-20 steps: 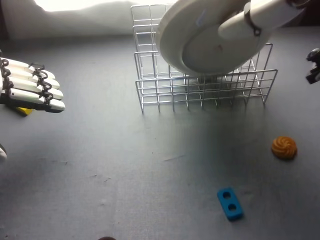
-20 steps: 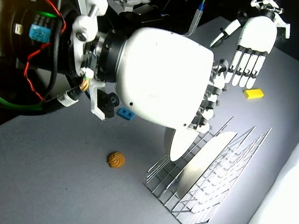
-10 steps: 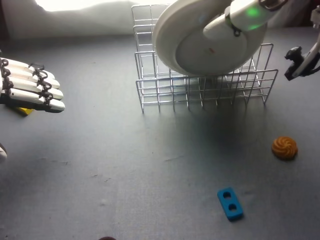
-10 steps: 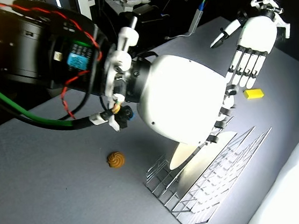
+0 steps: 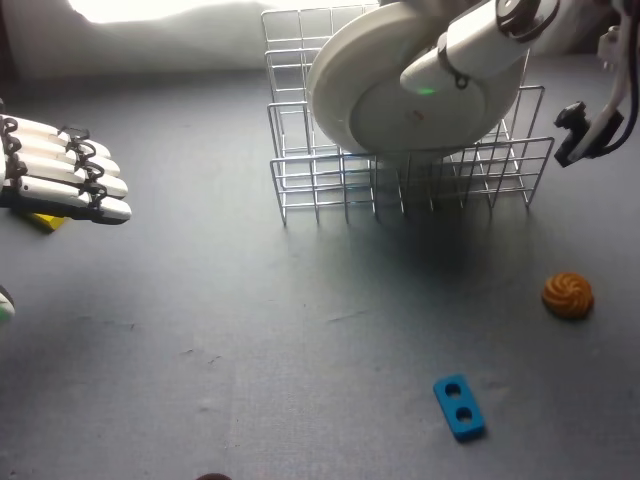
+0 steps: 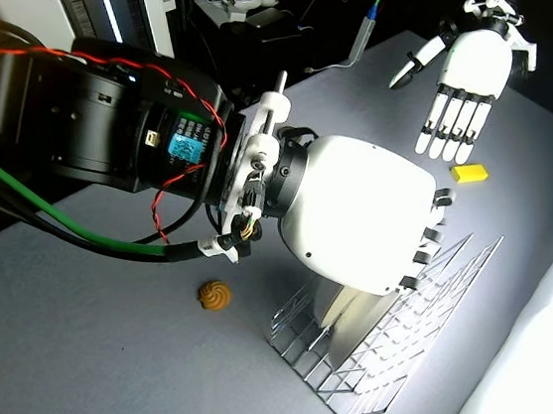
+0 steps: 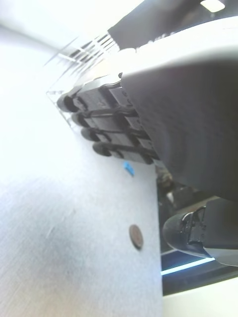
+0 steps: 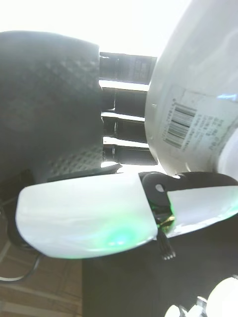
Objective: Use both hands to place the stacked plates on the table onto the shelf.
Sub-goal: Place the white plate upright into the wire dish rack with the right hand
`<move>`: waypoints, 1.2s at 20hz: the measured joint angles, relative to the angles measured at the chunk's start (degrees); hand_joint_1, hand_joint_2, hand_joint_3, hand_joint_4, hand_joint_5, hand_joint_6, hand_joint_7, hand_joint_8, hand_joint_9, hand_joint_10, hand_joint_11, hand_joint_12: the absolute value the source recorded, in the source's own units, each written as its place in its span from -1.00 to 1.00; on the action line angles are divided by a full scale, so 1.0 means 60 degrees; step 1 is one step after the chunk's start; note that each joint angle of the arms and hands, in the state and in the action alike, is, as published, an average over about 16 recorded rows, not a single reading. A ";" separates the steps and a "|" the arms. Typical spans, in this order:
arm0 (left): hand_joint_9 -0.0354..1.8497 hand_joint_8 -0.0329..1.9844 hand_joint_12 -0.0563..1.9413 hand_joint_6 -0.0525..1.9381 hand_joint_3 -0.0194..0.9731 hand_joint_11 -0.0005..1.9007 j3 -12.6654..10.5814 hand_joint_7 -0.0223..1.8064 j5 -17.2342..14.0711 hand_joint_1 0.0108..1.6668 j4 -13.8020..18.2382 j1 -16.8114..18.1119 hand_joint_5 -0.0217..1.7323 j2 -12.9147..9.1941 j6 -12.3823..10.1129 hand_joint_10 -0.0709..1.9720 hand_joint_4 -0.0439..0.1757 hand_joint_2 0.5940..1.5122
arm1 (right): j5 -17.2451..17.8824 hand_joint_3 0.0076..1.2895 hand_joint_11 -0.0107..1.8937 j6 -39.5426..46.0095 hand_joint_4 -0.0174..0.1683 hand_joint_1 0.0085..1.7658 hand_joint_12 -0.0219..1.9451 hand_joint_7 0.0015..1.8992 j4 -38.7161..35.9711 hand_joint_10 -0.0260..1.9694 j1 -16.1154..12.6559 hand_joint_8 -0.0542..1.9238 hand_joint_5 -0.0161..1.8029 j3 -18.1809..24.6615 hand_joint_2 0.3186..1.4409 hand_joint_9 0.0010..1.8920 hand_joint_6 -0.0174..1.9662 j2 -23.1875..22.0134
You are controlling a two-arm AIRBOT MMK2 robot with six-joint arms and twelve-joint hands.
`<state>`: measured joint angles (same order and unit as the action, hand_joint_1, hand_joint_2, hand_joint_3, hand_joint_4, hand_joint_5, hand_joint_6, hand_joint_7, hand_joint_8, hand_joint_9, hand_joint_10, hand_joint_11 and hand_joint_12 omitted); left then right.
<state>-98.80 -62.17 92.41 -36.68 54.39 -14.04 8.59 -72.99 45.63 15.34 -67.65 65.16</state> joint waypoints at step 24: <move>-0.94 -0.96 -0.93 -0.93 -0.94 -0.98 0.0005 -0.95 -0.0002 -1.00 -0.0002 0.0002 -0.91 0.0000 -0.0052 -0.98 -0.55 0.06 | 0.0889 -1.00 -0.07 0.0050 -0.86 0.41 0.07 0.22 -0.0451 -0.91 0.0904 -0.59 0.07 -0.0248 0.18 0.35 -0.33 0.0455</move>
<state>-98.77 -62.19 92.40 -36.67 54.39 -14.35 13.92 -72.69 42.93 20.77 -69.14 67.90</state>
